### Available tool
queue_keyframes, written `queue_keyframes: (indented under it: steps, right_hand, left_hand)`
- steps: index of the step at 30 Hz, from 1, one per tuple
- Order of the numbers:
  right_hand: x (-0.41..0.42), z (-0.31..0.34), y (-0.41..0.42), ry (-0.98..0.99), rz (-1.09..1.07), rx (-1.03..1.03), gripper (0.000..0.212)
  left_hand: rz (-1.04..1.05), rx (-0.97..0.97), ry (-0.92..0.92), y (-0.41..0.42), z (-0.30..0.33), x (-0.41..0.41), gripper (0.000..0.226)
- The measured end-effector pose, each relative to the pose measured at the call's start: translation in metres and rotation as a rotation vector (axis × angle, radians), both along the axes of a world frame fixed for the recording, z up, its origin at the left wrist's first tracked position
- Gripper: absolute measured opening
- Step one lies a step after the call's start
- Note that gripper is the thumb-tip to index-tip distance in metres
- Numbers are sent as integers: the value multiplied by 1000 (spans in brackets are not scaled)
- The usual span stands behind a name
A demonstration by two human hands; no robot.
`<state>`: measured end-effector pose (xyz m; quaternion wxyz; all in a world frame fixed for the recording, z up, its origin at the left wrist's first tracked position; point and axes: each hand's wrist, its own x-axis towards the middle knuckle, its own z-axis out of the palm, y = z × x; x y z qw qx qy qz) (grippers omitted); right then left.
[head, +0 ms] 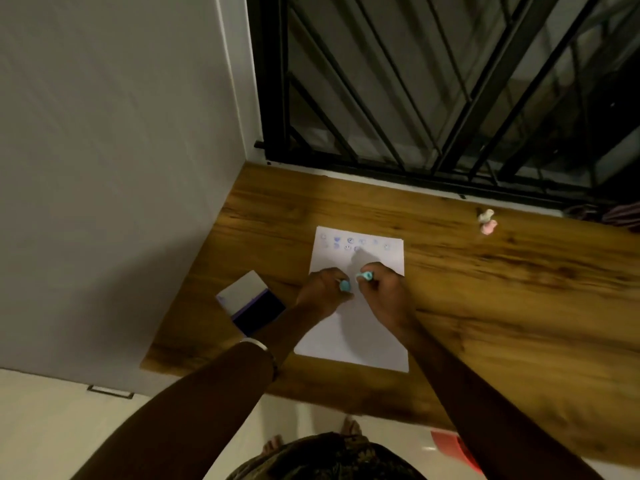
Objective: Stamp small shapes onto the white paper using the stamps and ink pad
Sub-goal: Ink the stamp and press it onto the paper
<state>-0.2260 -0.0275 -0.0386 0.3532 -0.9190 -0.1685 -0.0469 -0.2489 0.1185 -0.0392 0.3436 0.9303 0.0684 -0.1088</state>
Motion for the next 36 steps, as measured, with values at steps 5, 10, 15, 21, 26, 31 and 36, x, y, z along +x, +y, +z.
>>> queue_keyframes:
  steps: [5, 10, 15, 21, 26, 31, 36]
  right_hand:
    - [-22, 3, 1, -1, 41, 30, 13]
    - [-38, 8, -6, -25, 37, 25, 13]
    - [-46, 11, -14, -11, 16, 28, 16]
    - [-50, 11, -18, 0, -5, 41, 17]
    - [-52, 12, -20, -24, 83, 23, 18]
    - [-54, 14, -20, -35, 57, 86, 21]
    - [-48, 18, -26, -48, 63, 112, 19]
  left_hand:
    - [-18, -89, -42, -7, 1, -11, 24]
    - [-27, -154, -126, -13, 2, -20, 23]
    - [-20, -340, -132, -18, 1, -29, 20]
    - [72, -707, 4, -17, 5, -36, 27]
    - [276, -950, 52, -16, 8, -37, 32]
    - [353, -976, 87, -21, 13, -30, 31]
    - [390, -1085, 179, -25, 15, -29, 37]
